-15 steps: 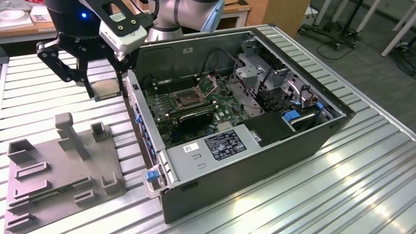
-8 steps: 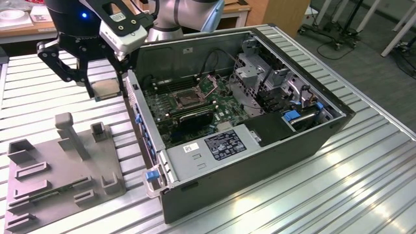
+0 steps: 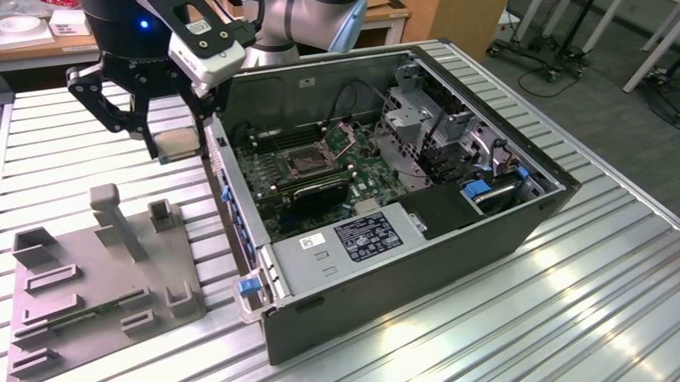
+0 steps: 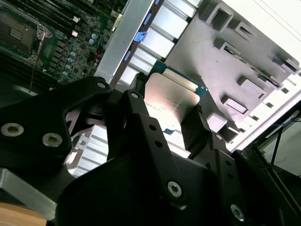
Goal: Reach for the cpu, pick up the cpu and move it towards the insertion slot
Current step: 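Pick up the cpu and move it towards the insertion slot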
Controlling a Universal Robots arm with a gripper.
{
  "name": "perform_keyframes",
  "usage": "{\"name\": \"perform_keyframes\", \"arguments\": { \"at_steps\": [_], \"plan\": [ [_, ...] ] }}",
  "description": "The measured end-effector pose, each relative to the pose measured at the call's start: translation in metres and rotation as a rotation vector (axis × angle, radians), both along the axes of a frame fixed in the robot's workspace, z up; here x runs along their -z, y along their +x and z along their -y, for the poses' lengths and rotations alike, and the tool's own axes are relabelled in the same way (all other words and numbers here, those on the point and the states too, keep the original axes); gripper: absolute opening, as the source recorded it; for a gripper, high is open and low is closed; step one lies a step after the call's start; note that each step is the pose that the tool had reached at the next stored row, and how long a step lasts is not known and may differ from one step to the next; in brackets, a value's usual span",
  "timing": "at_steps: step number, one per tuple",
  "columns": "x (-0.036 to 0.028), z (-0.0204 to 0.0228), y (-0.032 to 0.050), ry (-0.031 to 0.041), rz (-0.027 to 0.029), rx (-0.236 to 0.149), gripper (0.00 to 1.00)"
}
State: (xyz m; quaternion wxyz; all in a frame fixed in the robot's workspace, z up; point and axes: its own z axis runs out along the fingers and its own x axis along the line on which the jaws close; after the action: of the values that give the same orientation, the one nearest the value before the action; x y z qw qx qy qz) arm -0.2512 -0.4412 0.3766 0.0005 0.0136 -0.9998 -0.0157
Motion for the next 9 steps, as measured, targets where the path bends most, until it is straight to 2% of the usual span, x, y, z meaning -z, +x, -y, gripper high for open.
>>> {"name": "perform_keyframes", "arguments": {
  "at_steps": [9],
  "plan": [
    [0.0004, -0.0042, 0.0144, 0.0000, 0.0000, 0.000, 0.54]
  ]
}}
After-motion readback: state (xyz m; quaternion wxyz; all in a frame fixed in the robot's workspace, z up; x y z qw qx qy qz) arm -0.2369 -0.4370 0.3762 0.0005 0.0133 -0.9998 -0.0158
